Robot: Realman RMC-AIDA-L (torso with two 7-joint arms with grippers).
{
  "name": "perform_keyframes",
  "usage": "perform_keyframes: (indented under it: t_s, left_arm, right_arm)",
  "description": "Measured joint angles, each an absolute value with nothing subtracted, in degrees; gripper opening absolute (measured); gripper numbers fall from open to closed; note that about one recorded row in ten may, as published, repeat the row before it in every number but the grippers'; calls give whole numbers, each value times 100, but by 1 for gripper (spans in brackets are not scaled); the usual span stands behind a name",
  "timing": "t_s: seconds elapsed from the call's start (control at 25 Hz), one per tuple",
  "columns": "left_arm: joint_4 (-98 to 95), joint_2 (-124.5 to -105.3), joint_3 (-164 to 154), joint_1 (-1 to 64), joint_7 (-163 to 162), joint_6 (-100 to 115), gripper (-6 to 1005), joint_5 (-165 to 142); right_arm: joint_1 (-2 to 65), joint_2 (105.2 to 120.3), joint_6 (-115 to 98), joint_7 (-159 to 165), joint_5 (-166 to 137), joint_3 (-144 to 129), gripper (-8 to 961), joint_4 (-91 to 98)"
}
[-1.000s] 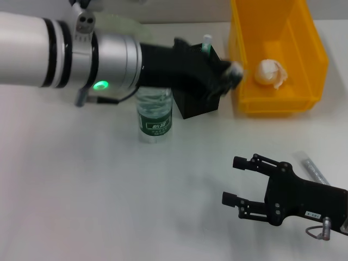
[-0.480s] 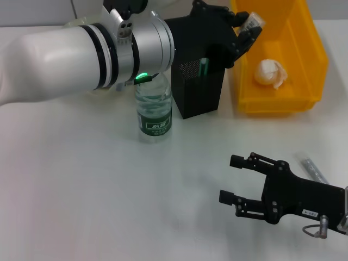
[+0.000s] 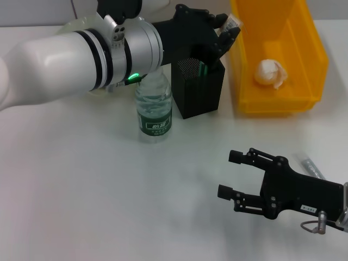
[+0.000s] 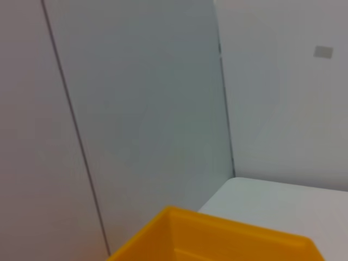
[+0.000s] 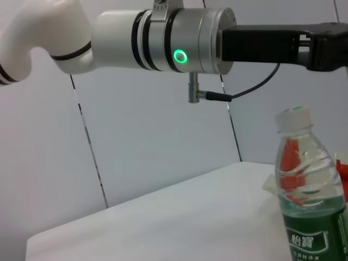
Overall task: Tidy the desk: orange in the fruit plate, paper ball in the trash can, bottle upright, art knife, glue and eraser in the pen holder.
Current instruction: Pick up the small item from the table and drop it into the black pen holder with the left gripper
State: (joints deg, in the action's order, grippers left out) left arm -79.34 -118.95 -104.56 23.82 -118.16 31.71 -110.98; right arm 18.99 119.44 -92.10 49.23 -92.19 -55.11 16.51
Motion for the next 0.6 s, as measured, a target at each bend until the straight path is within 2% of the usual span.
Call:
perform_keyframes:
  t_s: [0.6]
  left_arm:
    - [-7785,-11907,-10455,2530,-11824,3071,286,-11378]
  right_arm:
    - [1952,11944,-9173,4928,-9219,-5511,818,1638]
